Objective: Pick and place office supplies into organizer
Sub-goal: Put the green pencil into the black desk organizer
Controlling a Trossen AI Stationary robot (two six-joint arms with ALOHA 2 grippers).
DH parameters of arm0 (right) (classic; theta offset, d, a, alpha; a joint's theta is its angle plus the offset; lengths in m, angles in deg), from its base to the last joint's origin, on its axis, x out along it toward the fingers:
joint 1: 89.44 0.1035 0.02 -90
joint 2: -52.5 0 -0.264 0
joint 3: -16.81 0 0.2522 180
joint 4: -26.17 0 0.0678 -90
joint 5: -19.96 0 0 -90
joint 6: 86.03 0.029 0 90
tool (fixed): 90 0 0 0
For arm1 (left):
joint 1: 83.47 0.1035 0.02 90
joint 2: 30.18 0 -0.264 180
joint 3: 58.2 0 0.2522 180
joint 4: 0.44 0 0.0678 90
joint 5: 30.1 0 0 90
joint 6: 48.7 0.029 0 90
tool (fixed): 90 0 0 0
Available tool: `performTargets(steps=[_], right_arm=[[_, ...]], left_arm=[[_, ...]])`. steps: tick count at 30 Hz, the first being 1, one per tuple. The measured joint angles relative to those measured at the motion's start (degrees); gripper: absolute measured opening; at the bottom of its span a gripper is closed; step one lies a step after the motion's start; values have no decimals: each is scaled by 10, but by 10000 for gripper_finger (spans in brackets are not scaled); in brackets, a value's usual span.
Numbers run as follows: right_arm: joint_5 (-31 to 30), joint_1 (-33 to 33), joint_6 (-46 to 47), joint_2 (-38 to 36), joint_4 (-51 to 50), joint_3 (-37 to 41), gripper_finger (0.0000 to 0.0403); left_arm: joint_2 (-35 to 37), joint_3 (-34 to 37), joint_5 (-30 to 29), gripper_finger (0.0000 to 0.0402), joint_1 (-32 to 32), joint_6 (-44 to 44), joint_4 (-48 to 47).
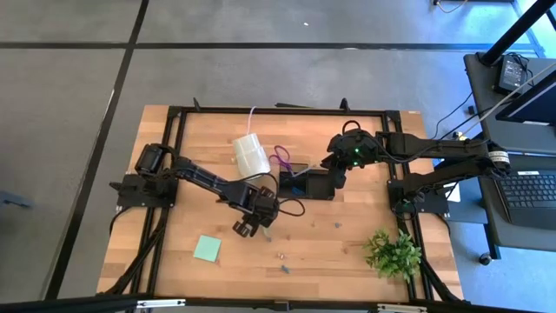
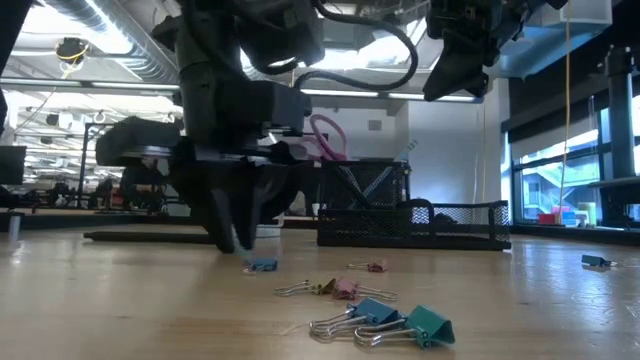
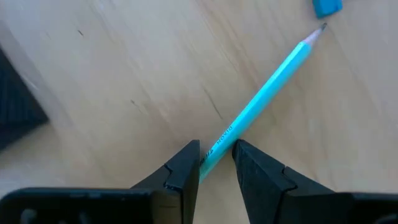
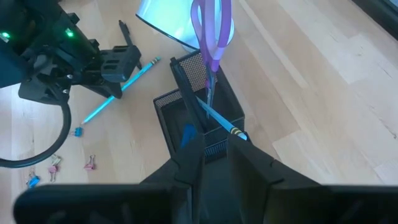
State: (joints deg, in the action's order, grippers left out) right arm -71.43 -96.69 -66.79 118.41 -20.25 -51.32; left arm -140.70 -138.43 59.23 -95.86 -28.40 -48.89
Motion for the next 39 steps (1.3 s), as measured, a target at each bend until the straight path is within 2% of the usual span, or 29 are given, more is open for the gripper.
performTargets(steps=[4, 9, 16, 20, 30, 39], right_arm=[[0, 0, 0, 0, 0, 0, 74], [0, 0, 0, 0, 0, 0, 75], [0, 0, 0, 0, 0, 0, 75], [0, 0, 1, 0, 1, 0, 74], [0, 0, 2, 0, 1, 0, 75], [0, 0, 2, 0, 1, 0, 74]], left_arm=[[0, 0, 11, 100, -1, -2, -5], [0, 0, 11, 99, -2, -49, -8], [1, 0, 8, 93, -14, 52, -23], [1, 0, -11, 97, -15, 67, -25], [1, -1, -5, 71, -15, 7, -27], [1, -1, -5, 41, -15, -115, -29]])
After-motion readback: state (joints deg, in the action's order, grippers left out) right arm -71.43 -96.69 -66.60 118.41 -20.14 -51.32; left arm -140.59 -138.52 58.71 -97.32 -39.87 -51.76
